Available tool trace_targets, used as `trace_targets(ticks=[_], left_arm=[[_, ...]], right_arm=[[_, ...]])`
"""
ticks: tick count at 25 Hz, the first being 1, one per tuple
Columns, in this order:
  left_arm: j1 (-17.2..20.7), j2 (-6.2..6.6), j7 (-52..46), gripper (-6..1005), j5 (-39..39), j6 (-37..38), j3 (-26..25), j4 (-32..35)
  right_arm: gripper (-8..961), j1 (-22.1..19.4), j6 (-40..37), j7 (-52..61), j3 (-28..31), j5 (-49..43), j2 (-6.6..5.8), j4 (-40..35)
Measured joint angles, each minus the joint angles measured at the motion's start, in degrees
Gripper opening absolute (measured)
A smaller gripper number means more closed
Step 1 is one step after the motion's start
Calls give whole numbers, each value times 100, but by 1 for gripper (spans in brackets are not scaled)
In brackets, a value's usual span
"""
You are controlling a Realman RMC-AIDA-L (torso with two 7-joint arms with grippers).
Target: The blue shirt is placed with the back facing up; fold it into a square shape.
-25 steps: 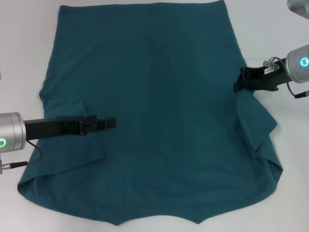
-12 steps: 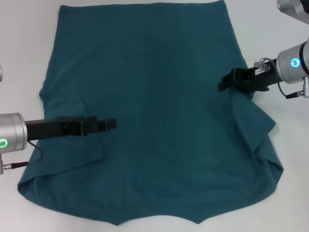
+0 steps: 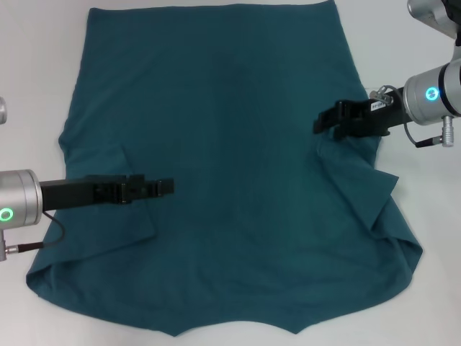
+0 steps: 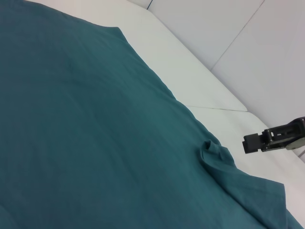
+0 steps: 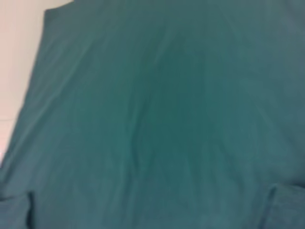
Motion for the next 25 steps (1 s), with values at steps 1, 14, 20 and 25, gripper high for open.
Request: trace_targets(ticks=[1,14,20,25], left_arm=[[0,0,0,823,0,0,0,0],[-1,0,-53,823,0,0,-13,13],[-5,0,-56,823,-13,-16,-5,0],[-17,0,-68,823,-37,-21,-3,0]], right_arm=[[470,-32,-68,-122,-15,165,-6,-2],[465,-625,-1418,-148,-92,-334,-424,-1084],[464,-949,-1334,-497,-111,-348,-382,-1048],[464,-1036,-1159,-534,-119,-347,-269,-995]])
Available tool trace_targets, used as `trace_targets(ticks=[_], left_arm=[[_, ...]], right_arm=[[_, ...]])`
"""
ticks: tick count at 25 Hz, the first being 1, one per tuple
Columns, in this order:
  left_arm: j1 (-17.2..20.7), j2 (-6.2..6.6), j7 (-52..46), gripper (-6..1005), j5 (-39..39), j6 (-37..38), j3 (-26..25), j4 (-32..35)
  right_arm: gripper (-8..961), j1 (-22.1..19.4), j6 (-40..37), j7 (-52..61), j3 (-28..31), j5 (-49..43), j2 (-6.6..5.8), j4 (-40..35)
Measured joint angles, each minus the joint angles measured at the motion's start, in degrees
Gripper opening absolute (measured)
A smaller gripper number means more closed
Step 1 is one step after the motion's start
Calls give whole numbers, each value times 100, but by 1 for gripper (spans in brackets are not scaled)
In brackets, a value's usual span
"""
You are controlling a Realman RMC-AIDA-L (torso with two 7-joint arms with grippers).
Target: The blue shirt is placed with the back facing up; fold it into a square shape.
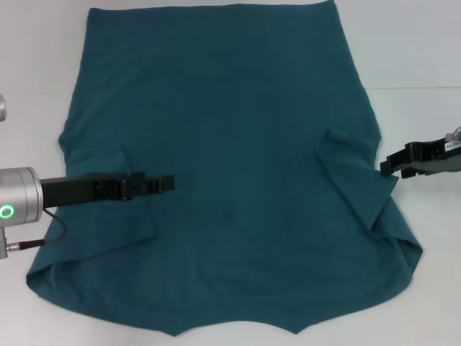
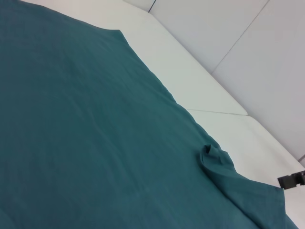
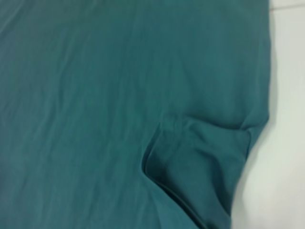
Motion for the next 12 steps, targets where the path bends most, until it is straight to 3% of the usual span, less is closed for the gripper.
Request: trace_targets(ticks=[7,12], left_arm=[[-3,0,-3,823,-6,-4,1,0],[4,0,-3,823,-8,-3,-6,2]], right_arm=[[464,117,343,-37,7,73,144,371],[464,159,17,-321,37,790,199,371]])
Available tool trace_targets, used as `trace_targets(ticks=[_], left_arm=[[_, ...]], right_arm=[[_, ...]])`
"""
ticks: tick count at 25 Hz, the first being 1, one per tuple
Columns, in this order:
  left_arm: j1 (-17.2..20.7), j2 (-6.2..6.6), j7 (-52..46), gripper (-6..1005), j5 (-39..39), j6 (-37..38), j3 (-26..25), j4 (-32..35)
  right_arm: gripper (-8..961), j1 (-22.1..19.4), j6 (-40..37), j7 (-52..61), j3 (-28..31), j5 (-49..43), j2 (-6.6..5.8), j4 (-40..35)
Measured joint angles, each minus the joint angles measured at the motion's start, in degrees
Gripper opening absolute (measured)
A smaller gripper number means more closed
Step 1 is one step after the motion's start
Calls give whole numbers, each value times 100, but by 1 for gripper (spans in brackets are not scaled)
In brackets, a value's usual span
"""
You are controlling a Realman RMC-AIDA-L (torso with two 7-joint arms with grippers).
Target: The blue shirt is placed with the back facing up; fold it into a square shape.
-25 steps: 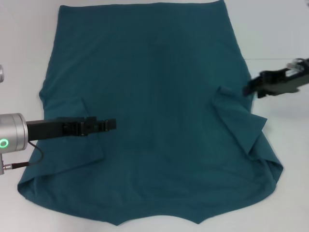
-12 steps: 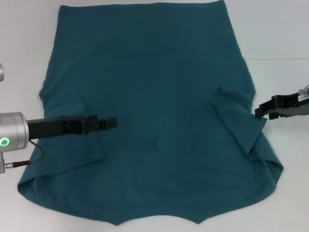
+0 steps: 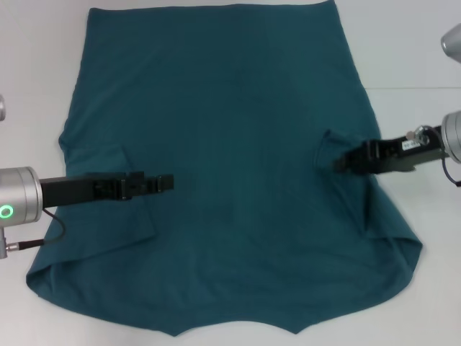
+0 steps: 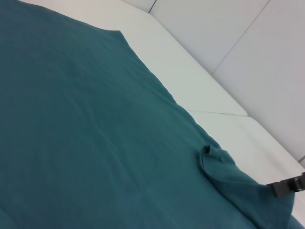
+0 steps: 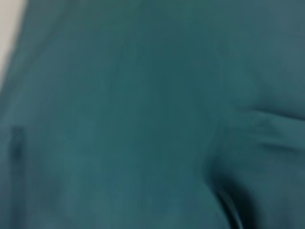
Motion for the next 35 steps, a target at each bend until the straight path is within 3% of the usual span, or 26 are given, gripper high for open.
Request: trace_targets(ticks=[5,9,12,14,15,19,26,35], left_arm=[[3,1,-7,823,0,-15,-42,6],[4,24,-139,824,6,-31,-49,7],[43,145,-714,819,40,90,-21,36],[157,307,-1731,813,31,536,-130,148],[157,307,-1731,811,31,536,-130,148],[403,457,-3279,800,376,1438,-663,591],[567,498,-3570,781,1032,1566,-1343,651],[791,458,-3549,763,1351,1152,-1547,579]], right_arm=[[463,-56,-299,-567,30,976,-105,156],[463,-49,-312,-674,3,985,-164,329],[463,-109,-506,-669,-12,924,-239,197],[463,-242,-765,-628,7,859,-371,-7],[463,-242,-765,-628,7,859,-371,-7],[463,-447,-978,-623,38,846,-520,-182],[462,-526,-973,-672,6,841,-543,-190],[462,-529,-942,-739,0,824,-538,-194]])
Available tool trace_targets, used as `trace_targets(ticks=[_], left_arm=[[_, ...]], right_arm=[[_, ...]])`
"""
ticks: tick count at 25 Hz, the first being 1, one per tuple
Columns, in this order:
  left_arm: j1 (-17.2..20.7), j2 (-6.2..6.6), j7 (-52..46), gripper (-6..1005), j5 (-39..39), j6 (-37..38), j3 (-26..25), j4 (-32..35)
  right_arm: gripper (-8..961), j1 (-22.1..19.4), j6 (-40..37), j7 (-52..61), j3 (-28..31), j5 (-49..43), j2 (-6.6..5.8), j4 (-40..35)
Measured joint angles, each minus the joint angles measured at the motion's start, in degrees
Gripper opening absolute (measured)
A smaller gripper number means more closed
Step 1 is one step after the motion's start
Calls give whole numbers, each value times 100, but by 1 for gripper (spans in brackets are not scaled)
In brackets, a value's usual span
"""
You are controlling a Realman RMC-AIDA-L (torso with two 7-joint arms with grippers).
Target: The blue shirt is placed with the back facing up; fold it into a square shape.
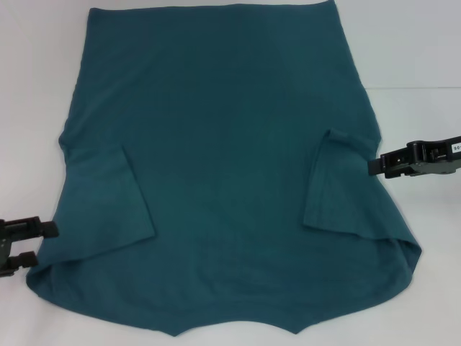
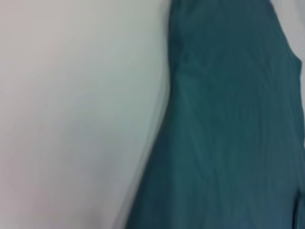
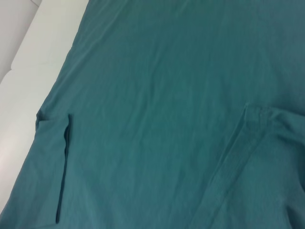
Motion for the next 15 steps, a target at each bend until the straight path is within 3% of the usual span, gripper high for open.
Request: trace_targets(ticks=[15], left_arm=[[89,-22,4,763,173,-461,-20,-140]], right_arm=[[461,-27,8,-12,39,1,14,0]])
